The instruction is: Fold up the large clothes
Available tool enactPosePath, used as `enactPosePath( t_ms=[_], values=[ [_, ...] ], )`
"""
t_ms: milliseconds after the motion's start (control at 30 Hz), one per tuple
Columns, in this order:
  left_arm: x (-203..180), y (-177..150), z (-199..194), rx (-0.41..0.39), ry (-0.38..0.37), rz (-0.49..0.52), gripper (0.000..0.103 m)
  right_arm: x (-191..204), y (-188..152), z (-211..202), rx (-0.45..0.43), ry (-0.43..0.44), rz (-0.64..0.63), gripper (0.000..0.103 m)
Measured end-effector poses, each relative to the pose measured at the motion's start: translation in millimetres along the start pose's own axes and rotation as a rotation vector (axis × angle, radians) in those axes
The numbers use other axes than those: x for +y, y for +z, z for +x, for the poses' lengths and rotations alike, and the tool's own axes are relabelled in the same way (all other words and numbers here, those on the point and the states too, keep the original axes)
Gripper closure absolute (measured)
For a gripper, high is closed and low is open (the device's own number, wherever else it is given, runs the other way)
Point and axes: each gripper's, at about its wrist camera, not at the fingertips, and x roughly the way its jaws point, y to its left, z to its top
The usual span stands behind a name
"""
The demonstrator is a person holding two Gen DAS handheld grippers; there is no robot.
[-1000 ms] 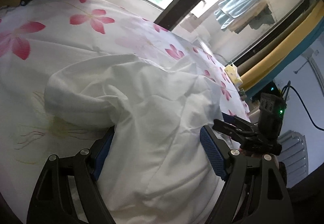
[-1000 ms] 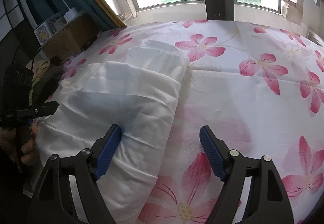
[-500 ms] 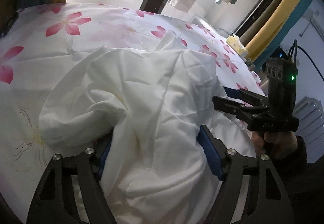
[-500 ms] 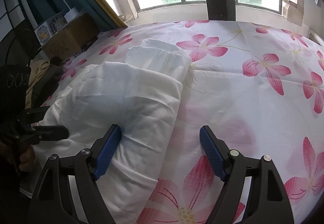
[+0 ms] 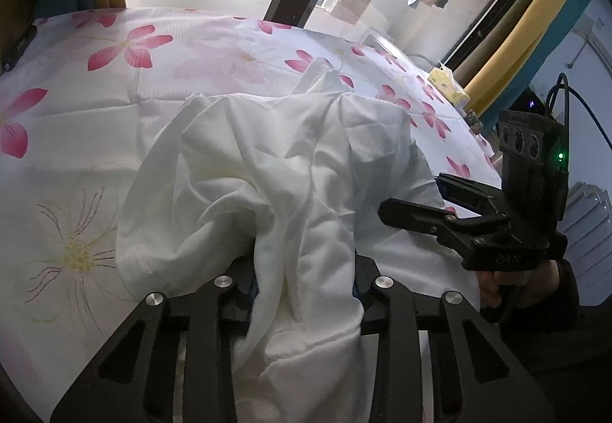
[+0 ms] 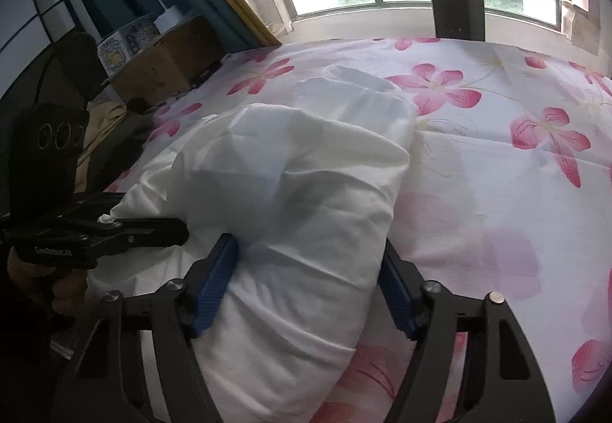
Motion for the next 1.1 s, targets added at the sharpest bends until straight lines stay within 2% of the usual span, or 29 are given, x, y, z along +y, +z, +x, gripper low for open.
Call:
enactPosePath(
  t_ms=[100, 300, 533, 700, 833, 900, 1000, 1067, 1100],
  values=[
    [-2.9, -0.9, -2.1, -0.009, -0.001, 0.009, 0.070, -1.2, -0.6, -1.1, -0.006, 0.029, 0.013, 0.052],
    [-5.6, -1.2, -9.5, -0.049, -0.014, 0.012, 0.076, 4.6, 0.5, -9.2, -0.049, 0.051, 0.001, 0.069],
    [-12.2, -1.9, -28.0, -0.125, -0.028, 0.032, 0.086, 18.0, 5.1, -20.7, -0.091, 0.049, -0.033, 0.075],
    [-11.2, -2.7, -40.7, -0.165, -0.036, 0.031, 0.086, 29.9, 9.7, -29.9, -0.127, 0.061, -0.055, 0.077],
    [-5.1, -7.1, -42.1, -0.162, -0.034, 0.018, 0.086, 41.7, 13.0, -35.0, -0.145, 0.054, -0.094, 0.078],
    [-4.0, -8.4, -37.9, -0.139, -0.004, 0.017, 0.084, 43.5, 12.7, -33.2, -0.138, 0.044, -0.098, 0.078],
    [-6.5, -8.5, -28.8, -0.108, 0.088, 0.032, 0.072, 44.6, 9.2, -26.9, -0.111, 0.021, -0.092, 0.078],
    [-8.8, -9.5, -24.2, -0.090, 0.139, 0.058, 0.054, 43.0, 7.3, -24.0, -0.097, 0.004, -0.083, 0.077],
    [-9.3, -10.3, -21.7, -0.079, 0.161, 0.075, 0.050, 40.7, 6.6, -22.9, -0.090, -0.004, -0.072, 0.075]
  ],
)
